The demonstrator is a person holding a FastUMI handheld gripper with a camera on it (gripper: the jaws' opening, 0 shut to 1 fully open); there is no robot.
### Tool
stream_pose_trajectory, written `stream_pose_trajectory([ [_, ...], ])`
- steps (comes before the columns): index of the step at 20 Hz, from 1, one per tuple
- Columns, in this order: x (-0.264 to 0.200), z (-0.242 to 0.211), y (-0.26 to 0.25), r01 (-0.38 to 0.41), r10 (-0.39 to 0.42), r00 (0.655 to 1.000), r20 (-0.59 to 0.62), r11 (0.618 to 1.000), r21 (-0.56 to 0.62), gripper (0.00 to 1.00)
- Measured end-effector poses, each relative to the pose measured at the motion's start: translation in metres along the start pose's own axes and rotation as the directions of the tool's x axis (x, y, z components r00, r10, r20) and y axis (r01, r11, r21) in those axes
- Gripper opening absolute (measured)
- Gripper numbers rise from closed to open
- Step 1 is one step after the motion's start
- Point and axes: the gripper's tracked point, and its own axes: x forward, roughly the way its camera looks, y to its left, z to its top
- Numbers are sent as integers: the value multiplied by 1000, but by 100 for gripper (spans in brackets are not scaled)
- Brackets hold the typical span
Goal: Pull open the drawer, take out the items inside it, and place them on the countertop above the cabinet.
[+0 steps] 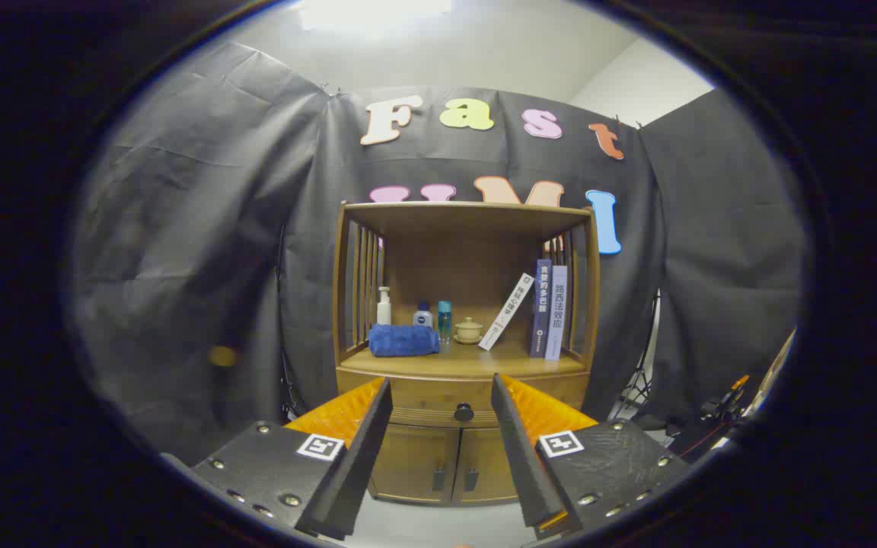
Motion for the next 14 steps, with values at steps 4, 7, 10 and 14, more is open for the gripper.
stream_pose_trajectory([
  [4, -2, 2, 0, 1, -1, 1000, 0, 1000, 0, 78],
  [7, -3, 0, -1, 1, -1, 1000, -7, 1000, 4, 78],
  [10, -2, -2, -1, -1, 1, 1000, -11, 1000, 10, 78],
  [14, 8, -10, -2, 4, -4, 1000, -26, 1000, 21, 78],
])
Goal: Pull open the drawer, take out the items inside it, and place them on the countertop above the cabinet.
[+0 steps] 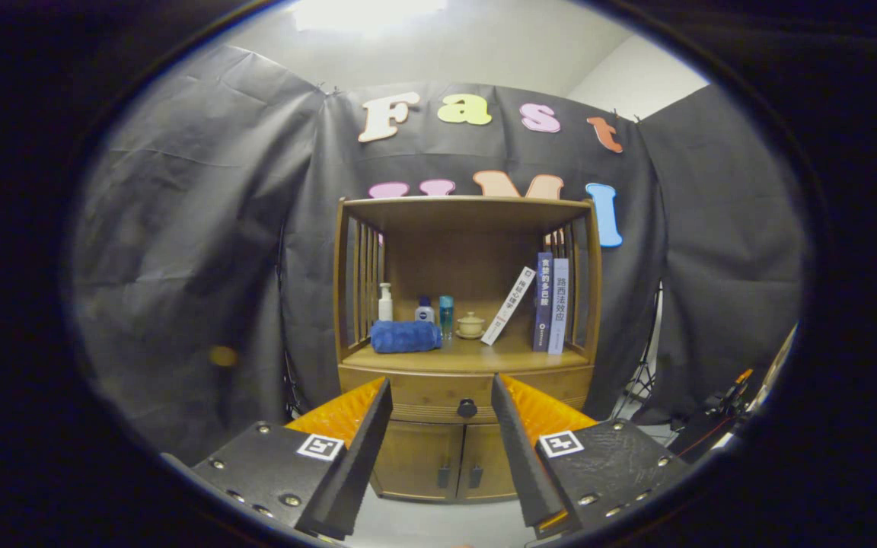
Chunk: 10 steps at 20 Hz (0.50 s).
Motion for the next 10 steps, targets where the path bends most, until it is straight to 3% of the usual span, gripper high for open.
stream_pose_trajectory([
  [4, 40, -28, -16, 64, -64, 996, -56, 998, -3, 78],
  [10, 140, -83, -15, -1, 7, 993, -117, 999, 51, 78],
])
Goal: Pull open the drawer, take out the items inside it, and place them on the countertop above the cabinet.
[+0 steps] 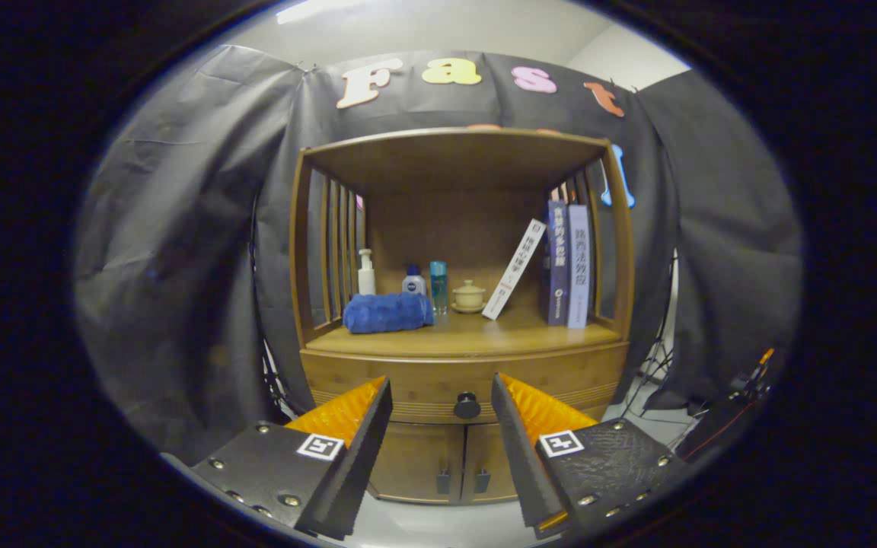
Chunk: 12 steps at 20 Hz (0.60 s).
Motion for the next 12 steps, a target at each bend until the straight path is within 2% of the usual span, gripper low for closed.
stream_pose_trajectory([
  [2, 36, -25, -10, 24, -24, 997, -68, 1000, 6, 78],
  [8, 121, -101, -21, 12, -8, 972, -235, 1000, 18, 79],
  [12, 152, -119, -31, 24, -14, 963, -270, 999, 33, 67],
])
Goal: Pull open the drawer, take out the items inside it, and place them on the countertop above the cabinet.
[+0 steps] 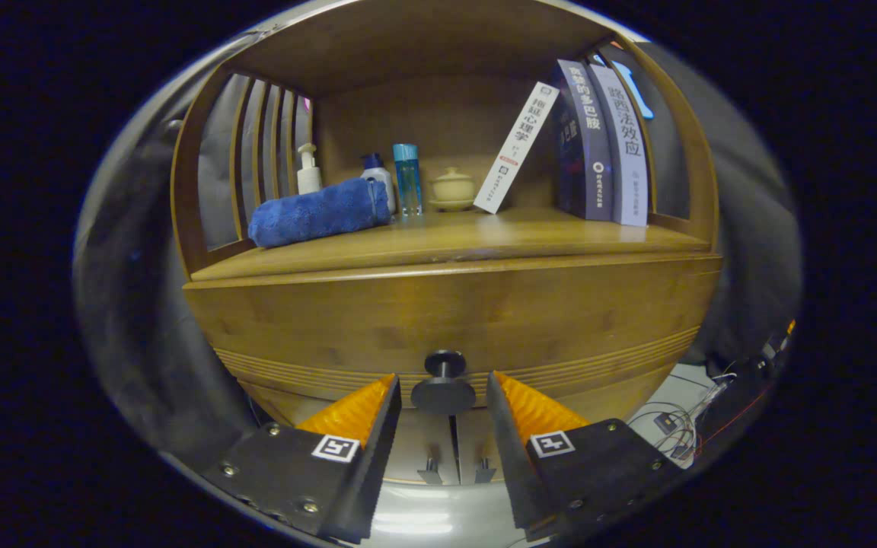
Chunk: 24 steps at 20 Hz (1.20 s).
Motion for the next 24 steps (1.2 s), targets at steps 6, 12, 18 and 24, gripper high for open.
stream_pose_trajectory([
  [6, 5, 6, 0, -12, 12, 1000, 29, 1000, 2, 46],
  [12, 8, 2, 1, 7, -7, 1000, 0, 1000, -8, 31],
  [18, -23, -9, 1, 49, -49, 999, -13, 998, 36, 31],
  [24, -85, -31, -1, 100, -98, 995, -23, 993, 60, 30],
])
